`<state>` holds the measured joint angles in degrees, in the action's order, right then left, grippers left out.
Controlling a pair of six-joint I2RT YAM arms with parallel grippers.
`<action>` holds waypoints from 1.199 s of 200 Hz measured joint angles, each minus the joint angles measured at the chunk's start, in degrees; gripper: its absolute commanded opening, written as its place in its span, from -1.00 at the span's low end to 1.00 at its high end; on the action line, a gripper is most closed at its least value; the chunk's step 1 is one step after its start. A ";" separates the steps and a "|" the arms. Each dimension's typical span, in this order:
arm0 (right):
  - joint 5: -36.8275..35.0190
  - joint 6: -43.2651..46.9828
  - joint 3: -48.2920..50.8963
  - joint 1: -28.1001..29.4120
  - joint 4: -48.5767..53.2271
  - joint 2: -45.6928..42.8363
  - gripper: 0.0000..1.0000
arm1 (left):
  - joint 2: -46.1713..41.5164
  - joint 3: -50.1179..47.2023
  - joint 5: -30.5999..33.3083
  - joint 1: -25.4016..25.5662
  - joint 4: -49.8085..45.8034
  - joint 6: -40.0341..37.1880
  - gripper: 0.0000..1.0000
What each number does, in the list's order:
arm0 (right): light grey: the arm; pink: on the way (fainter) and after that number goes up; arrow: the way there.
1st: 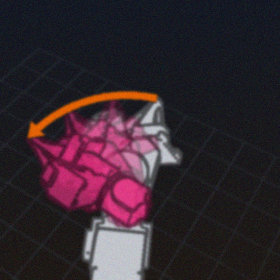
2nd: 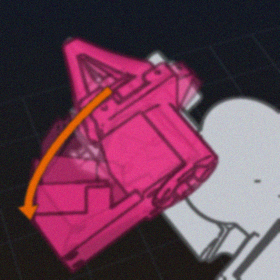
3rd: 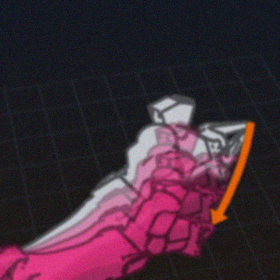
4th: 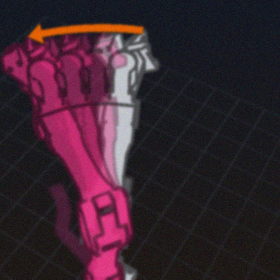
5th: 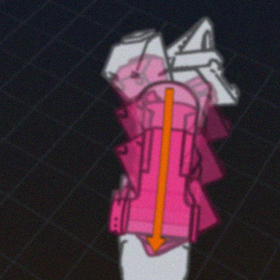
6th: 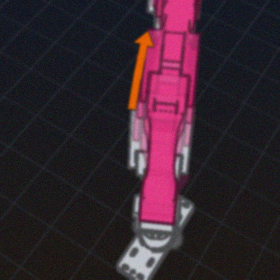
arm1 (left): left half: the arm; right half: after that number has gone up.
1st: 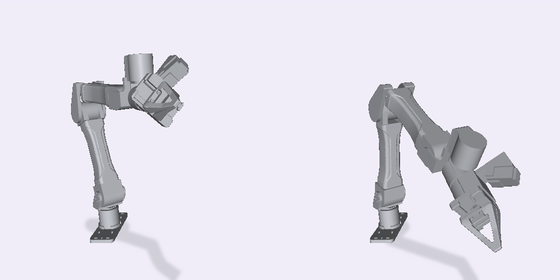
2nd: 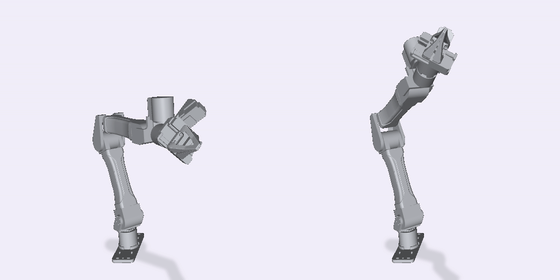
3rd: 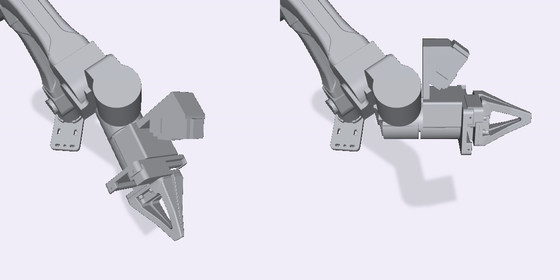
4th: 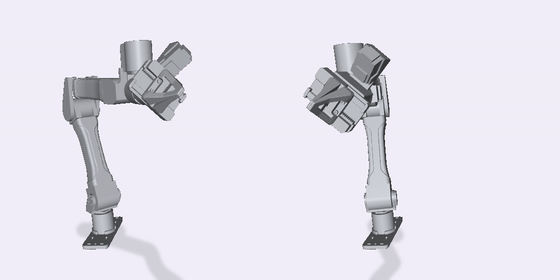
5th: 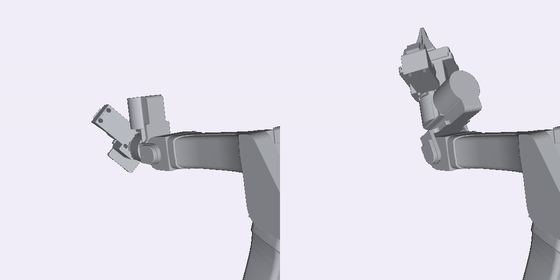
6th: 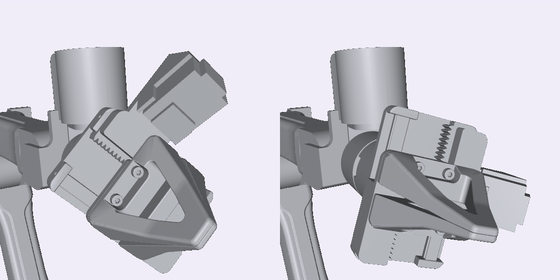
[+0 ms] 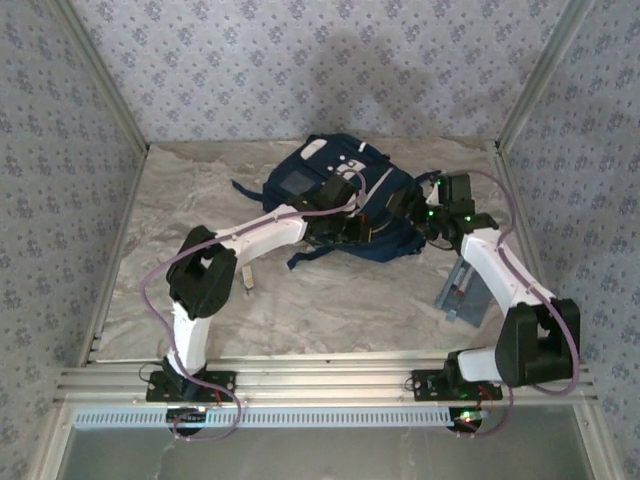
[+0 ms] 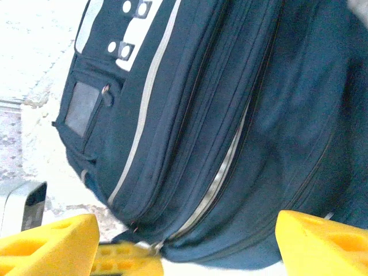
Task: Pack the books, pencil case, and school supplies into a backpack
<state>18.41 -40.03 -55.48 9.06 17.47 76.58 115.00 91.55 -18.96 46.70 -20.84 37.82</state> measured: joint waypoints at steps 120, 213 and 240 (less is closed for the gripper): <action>2.43 -11.89 3.10 3.87 -16.87 15.85 -1.00 | -0.11 -2.49 0.57 -0.55 0.02 -1.14 -1.00; 3.39 -10.51 3.85 3.58 -16.94 13.79 -0.62 | -5.81 -8.26 9.40 -15.61 -4.07 -10.19 -0.74; 1.66 -7.43 1.49 2.99 -12.11 13.49 0.37 | -6.60 -8.26 10.71 -15.02 -5.38 -10.45 0.15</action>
<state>20.08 -47.46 -54.00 12.05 5.37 90.06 108.40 83.29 -8.25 31.68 -26.22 27.38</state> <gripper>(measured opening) 0.517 0.439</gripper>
